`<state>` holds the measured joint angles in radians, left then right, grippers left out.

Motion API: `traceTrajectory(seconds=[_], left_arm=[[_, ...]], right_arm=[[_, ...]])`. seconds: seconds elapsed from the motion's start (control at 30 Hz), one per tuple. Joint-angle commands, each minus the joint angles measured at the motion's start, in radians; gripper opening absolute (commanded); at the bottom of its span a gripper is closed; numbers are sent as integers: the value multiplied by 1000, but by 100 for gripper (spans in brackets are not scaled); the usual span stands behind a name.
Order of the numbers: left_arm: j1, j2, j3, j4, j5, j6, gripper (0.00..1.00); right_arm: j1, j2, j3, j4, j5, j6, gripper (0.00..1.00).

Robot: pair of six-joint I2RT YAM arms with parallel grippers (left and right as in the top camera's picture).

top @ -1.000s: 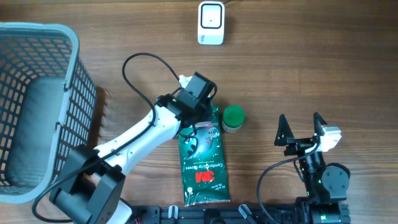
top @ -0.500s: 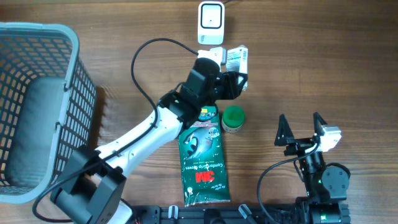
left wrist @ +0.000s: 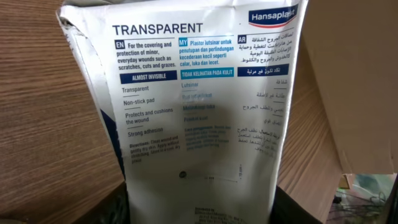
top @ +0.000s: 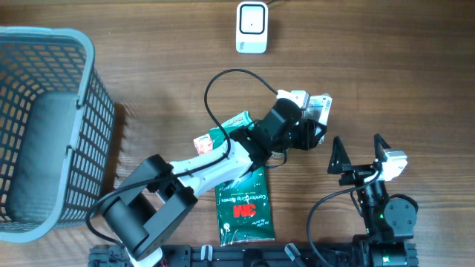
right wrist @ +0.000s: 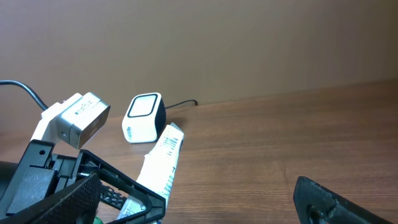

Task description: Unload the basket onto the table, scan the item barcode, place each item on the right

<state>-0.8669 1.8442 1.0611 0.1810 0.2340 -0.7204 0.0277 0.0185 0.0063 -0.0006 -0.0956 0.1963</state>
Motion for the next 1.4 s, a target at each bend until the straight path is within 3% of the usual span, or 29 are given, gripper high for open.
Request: traceTrajectory(seconds=[0.0, 0.13, 0.3, 0.7, 0.77, 0.87, 1.0, 1.13, 1.27, 1.37], left_arm=[[-7, 5, 10, 3, 2, -3, 50], [-8, 5, 10, 2, 2, -2, 52], [-7, 5, 10, -7, 2, -2, 61], [48, 2, 97, 24, 2, 69, 62], [89, -17, 136, -12, 2, 173, 62], [167, -101, 211, -216, -27, 374, 65], [242, -322, 292, -460, -358, 607, 74], [255, -617, 297, -348, -645, 819, 87], [255, -861, 297, -232, -719, 1057, 100], [254, -978, 297, -250, -824, 1141, 100]], right_arm=[[1, -4, -1, 3, 7, -11, 100], [1, -4, -1, 3, 7, -11, 100], [1, -4, -1, 3, 7, -11, 100], [1, -4, -1, 3, 7, -11, 100], [1, -4, -1, 3, 7, -11, 100], [1, -4, -1, 3, 7, -11, 100], [1, -4, -1, 3, 7, -11, 100], [1, -4, -1, 3, 7, -11, 100], [1, -4, -1, 3, 7, -11, 100], [1, -4, -1, 3, 7, -11, 99]])
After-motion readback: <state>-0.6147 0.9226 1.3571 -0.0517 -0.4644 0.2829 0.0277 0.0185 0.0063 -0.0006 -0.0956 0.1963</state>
